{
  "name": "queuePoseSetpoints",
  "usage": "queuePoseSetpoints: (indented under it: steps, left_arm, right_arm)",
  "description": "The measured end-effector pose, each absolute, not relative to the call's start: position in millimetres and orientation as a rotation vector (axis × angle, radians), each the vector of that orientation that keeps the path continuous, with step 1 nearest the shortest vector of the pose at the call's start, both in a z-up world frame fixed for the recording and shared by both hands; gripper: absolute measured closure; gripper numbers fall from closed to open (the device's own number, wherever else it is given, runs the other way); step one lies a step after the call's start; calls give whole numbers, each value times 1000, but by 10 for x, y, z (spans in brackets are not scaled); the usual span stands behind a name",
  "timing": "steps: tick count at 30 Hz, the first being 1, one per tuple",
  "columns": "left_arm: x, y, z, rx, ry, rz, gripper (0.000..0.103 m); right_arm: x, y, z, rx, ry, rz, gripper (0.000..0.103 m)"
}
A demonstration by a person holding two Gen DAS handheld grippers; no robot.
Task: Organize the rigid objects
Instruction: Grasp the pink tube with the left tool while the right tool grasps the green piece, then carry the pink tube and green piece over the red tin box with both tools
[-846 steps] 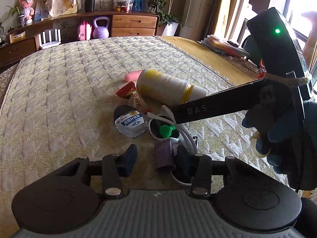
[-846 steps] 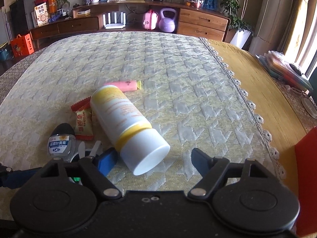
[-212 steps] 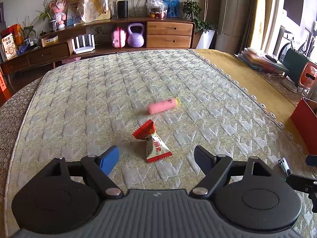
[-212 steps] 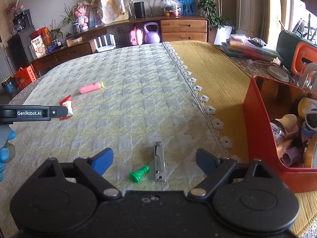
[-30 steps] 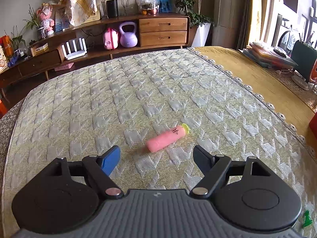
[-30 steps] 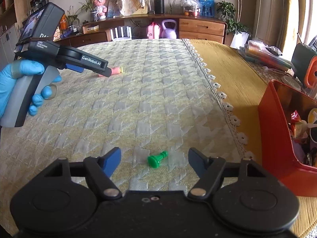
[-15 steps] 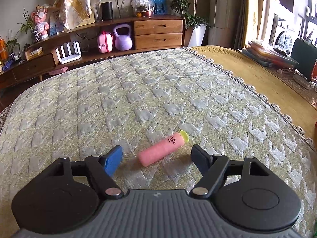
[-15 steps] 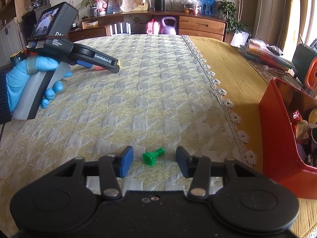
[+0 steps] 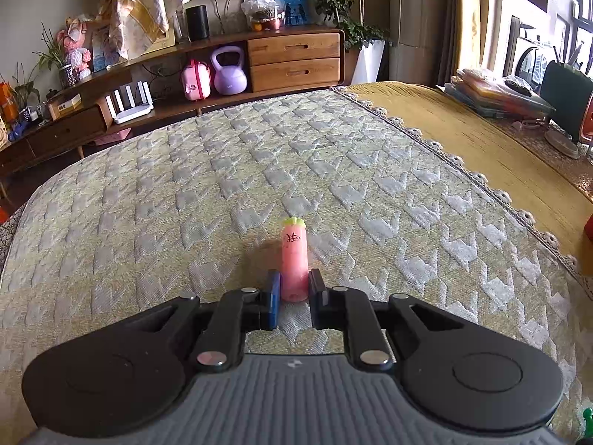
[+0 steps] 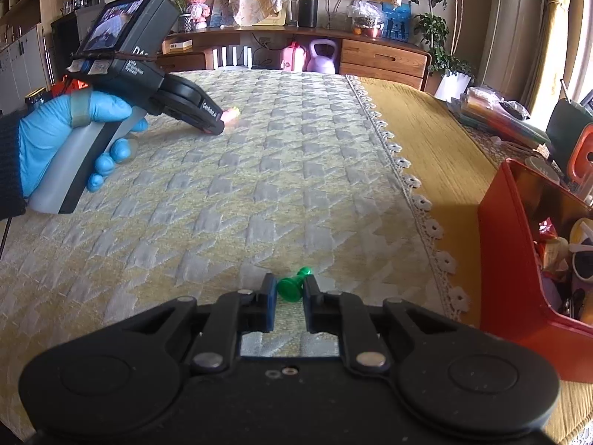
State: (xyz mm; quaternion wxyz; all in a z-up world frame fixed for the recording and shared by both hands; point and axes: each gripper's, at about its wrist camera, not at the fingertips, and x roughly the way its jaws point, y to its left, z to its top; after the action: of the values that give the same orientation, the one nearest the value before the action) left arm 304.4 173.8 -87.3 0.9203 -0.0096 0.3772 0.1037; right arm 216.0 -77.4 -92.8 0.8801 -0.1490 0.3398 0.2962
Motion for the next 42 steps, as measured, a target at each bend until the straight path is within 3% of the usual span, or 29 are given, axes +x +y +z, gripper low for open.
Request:
queuePoseSetpoints:
  steps: [12, 25, 42]
  left_arm:
    - [2779, 1286, -583, -30, 747, 142, 88]
    - [2729, 89, -166, -22, 717, -128, 88]
    - [3016, -1085, -302, -63, 832, -375, 88]
  right_arm:
    - [2222, -1245, -635, -234, 634, 539, 90]
    - [2514, -2045, -380, -139, 580, 389, 90]
    - [2654, -2414, -589, -112, 611, 353, 90]
